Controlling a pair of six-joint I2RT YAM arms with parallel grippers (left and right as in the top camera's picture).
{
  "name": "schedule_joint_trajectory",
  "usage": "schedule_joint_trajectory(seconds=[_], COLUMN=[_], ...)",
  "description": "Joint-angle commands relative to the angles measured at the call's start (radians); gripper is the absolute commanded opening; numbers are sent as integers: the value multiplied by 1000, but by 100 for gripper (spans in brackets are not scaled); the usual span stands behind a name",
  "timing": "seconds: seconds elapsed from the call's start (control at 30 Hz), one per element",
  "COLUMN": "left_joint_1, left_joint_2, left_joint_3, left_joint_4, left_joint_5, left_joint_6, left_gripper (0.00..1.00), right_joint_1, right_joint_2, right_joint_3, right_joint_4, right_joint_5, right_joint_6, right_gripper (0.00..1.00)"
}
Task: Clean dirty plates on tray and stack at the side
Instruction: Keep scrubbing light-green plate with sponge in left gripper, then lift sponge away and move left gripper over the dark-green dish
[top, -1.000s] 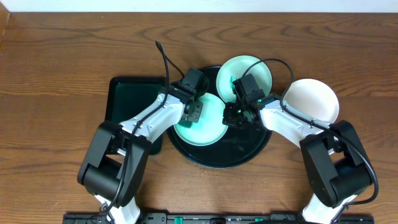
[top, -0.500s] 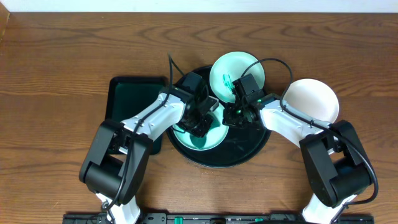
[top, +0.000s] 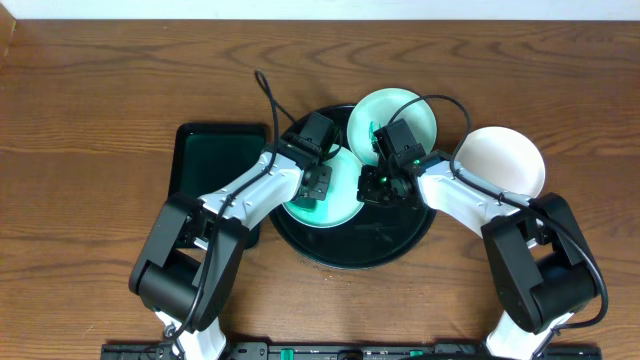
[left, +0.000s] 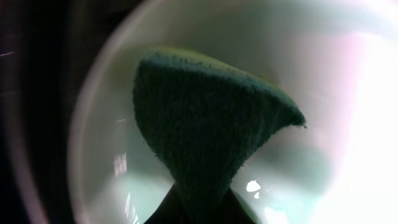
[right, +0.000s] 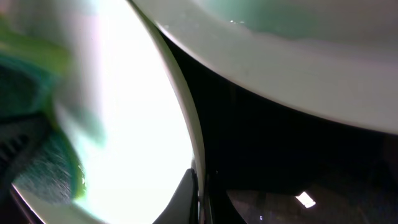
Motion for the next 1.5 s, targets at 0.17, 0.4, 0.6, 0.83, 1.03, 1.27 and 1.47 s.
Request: schedule_joint_trajectory(seconds=[0.17,0.4,0.6,0.83,1.03,1.27,1.47], left_joint_1=[24,24,25,25,25,25,25], left_joint_2=[14,13,13,13,26,33,26], left_joint_3=[-8,6,6,6,6,21,126], left_joint_4=[-100,-171,-130,-13,69,13,-200], left_joint_5=[195,648,561,268,37,-113,-119], left_joint_6=[103,386,384,231,143,-101,-173], left_gripper=[7,7,7,8,7,7,7], right_joint_1=[9,9,9,9,9,9,9], right_joint_2=[29,29,29,29,29,29,29], right_joint_3=[-3,-3,-3,-3,-3,-3,-3], right_joint_4=[-5,-5,-1,-1,-2,-2,-2], right_joint_5=[24,24,17,17,17,16,10], right_joint_6=[-16,-16,-16,-17,-17,-20,-20], right_gripper=[1,1,1,1,1,1,1])
